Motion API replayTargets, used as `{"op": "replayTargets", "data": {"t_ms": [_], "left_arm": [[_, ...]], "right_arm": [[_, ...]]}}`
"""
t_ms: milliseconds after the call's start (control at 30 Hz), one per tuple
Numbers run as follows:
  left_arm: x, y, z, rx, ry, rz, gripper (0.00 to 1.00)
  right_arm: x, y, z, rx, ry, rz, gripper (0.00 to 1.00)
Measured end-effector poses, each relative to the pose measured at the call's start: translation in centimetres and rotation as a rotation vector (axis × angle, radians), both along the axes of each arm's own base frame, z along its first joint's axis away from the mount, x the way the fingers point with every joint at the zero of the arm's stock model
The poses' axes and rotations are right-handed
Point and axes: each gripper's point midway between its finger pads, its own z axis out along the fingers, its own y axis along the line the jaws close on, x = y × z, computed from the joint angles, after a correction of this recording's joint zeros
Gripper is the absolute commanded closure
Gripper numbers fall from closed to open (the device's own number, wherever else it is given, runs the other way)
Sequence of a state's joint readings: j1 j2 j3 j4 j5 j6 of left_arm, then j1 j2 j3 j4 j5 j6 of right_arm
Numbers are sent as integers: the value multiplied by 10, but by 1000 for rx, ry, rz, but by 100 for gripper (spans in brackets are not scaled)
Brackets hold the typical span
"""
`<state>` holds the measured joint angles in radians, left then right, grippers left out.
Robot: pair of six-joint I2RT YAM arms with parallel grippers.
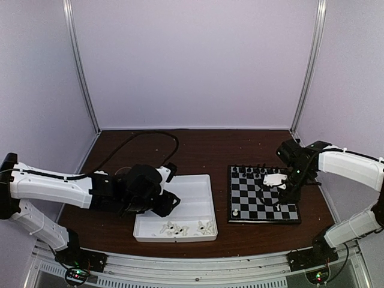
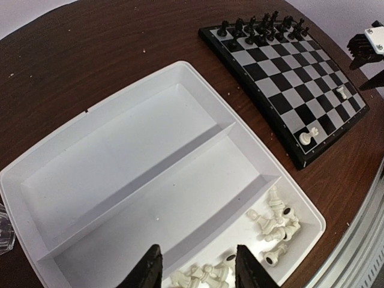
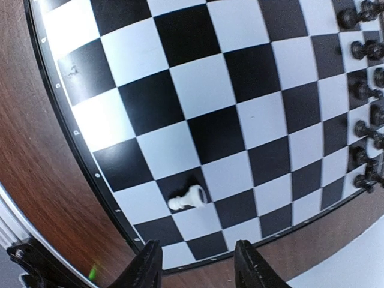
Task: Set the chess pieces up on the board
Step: Place the pawn on the chessboard, then pick up the pawn from the chessboard.
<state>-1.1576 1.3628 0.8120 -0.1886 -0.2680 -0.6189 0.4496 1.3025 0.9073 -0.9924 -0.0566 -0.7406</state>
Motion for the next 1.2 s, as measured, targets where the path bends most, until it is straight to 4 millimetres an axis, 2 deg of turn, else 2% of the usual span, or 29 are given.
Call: {"op": "replayTargets", "data": {"t_ms": [167, 433, 567, 800, 933, 1200], "left_arm": [[2, -11, 6, -8, -9, -23, 58], [1, -13, 6, -9, -5, -32, 58], [1, -13, 6, -9, -5, -32, 58], [1, -13, 6, -9, -5, -32, 58], [1, -13, 6, -10, -4, -33, 57], [1, -13, 5, -9, -2, -34, 57]], "right_arm": [[-18, -2, -23, 48, 92, -84, 61], [-9, -9, -39, 72, 144, -188, 66], [-8, -12, -35, 84, 146, -85, 60], [-5, -24, -14, 72, 39, 172, 50], [-14, -24, -23, 64, 103, 242, 49], [-30, -27, -47, 62, 190, 225, 54]]}}
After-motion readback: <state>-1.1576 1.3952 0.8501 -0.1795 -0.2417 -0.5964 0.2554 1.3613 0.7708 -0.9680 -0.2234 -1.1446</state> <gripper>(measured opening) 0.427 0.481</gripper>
